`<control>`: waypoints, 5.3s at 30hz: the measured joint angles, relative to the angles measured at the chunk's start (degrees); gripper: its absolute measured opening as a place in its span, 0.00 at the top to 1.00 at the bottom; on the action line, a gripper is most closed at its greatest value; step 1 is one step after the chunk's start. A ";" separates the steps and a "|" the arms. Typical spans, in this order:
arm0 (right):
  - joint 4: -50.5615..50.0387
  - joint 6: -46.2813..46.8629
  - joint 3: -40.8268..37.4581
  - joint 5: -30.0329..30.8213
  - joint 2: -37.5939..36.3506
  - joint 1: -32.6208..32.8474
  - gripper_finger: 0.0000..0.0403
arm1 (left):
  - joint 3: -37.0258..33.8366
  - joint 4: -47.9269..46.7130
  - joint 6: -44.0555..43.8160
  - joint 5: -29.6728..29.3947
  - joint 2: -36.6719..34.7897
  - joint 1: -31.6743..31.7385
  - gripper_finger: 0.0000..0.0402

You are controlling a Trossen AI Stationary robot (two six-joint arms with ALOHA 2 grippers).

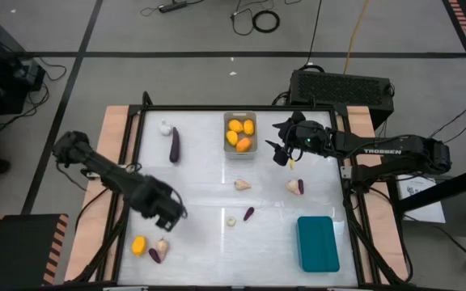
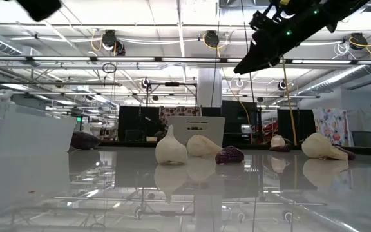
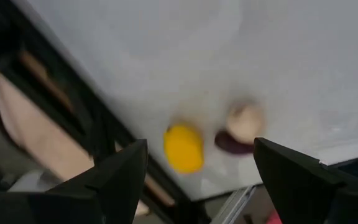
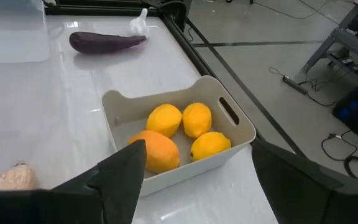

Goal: Sort produce into baskets
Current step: Put the lemon into the gray bin, then put the garlic into the transparent bin

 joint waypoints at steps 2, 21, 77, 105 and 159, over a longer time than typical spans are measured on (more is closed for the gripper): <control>0.05 -0.08 0.00 0.00 0.00 -0.01 0.29 | 0.00 -0.02 -3.07 2.38 1.93 -2.16 0.25; 11.62 -1.84 0.00 0.00 0.00 0.00 0.29 | -5.38 15.13 -17.04 10.35 9.83 -15.98 0.25; 10.24 0.77 0.02 -0.01 2.12 0.01 0.29 | -6.36 21.91 26.03 -47.47 -11.37 -5.38 0.49; -3.23 -0.03 -0.04 0.33 2.12 -1.35 0.29 | -10.96 76.27 97.92 -15.16 7.47 51.50 0.48; 13.65 25.12 -4.33 0.26 2.14 -2.61 0.29 | -10.93 80.35 108.01 -15.05 3.77 51.92 0.29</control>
